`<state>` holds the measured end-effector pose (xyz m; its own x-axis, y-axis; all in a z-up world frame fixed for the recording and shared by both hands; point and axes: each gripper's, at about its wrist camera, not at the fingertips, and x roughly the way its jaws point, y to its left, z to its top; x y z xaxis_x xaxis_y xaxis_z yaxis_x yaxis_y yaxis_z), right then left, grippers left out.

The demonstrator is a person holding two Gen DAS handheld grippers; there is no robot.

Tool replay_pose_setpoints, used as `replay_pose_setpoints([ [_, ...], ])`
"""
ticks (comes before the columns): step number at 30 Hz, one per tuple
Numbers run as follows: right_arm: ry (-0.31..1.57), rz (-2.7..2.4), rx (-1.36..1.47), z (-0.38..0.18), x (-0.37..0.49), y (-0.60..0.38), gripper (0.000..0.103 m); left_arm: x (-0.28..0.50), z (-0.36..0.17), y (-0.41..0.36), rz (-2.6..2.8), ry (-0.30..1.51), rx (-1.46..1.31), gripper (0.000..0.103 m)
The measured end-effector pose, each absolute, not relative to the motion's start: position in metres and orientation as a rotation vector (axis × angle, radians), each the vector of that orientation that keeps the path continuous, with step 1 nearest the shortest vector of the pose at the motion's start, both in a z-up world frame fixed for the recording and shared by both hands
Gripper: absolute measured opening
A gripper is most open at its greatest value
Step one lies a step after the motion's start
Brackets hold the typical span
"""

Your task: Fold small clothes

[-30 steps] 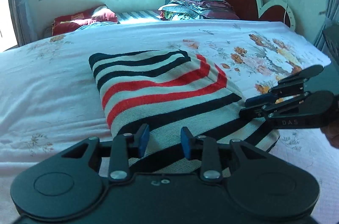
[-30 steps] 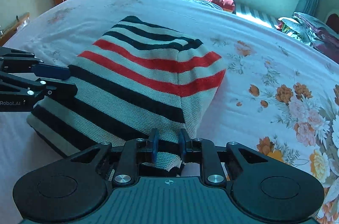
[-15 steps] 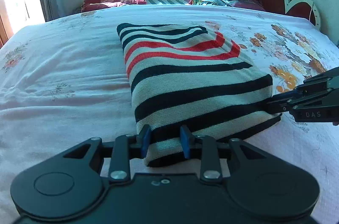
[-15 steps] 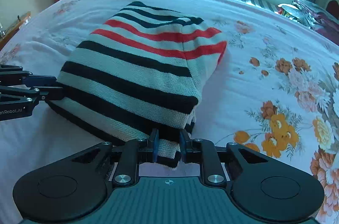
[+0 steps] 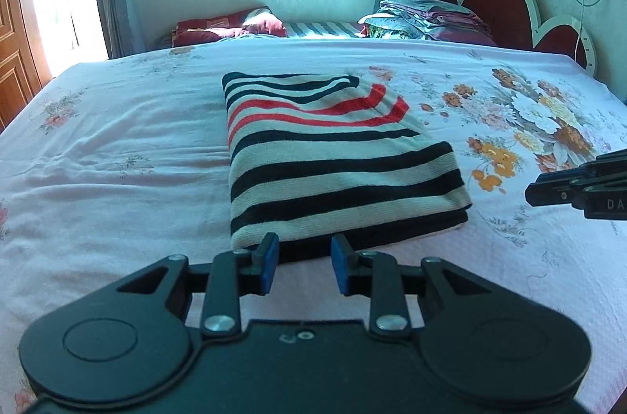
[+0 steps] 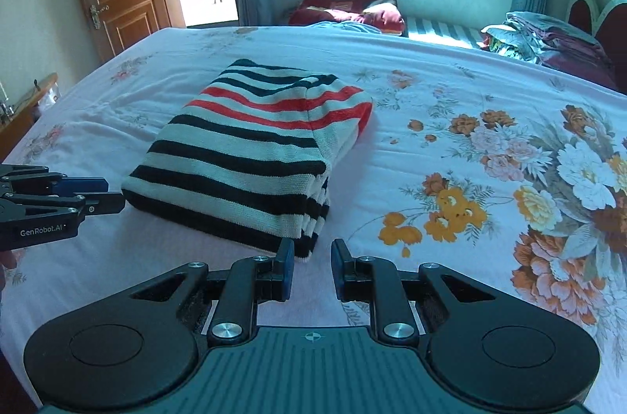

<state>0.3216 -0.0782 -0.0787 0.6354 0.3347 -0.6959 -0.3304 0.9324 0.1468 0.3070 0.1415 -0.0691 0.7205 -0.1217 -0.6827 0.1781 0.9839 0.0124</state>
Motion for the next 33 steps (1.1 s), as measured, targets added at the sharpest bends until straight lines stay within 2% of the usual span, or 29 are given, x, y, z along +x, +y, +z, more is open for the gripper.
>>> replay_pose_setpoints([
  [3, 0.777, 0.371, 0.021, -0.073, 0.3, -0.086, 0.02, 0.283, -0.055, 0.133, -0.147, 0.702, 0.082, 0.041],
  [4, 0.769, 0.365, 0.029, -0.07, 0.292, -0.089, 0.02, 0.275, -0.051, 0.13, -0.144, 0.687, 0.079, 0.067],
  [5, 0.76, 0.358, 0.036, -0.068, 0.285, -0.091, 0.021, 0.265, -0.046, 0.127, -0.123, 0.656, 0.078, 0.103],
  [6, 0.748, 0.346, 0.043, -0.065, 0.277, -0.093, 0.052, 0.253, -0.041, 0.124, -0.082, 0.6, 0.082, 0.1],
  [7, 0.73, 0.318, 0.052, -0.062, 0.268, -0.095, 0.082, 0.243, -0.036, 0.12, -0.067, 0.568, 0.093, 0.103],
  [8, 0.684, 0.29, 0.06, -0.059, 0.256, -0.099, 0.102, 0.236, -0.033, 0.118, -0.063, 0.571, 0.094, 0.103],
  [21, 0.614, 0.193, 0.072, -0.023, 0.157, -0.117, 0.103, 0.138, 0.004, 0.102, -0.038, 0.551, 0.072, 0.103],
  [33, 0.569, 0.228, 0.028, 0.004, 0.11, -0.103, 0.103, 0.099, 0.032, 0.098, -0.048, 0.491, 0.04, 0.103],
])
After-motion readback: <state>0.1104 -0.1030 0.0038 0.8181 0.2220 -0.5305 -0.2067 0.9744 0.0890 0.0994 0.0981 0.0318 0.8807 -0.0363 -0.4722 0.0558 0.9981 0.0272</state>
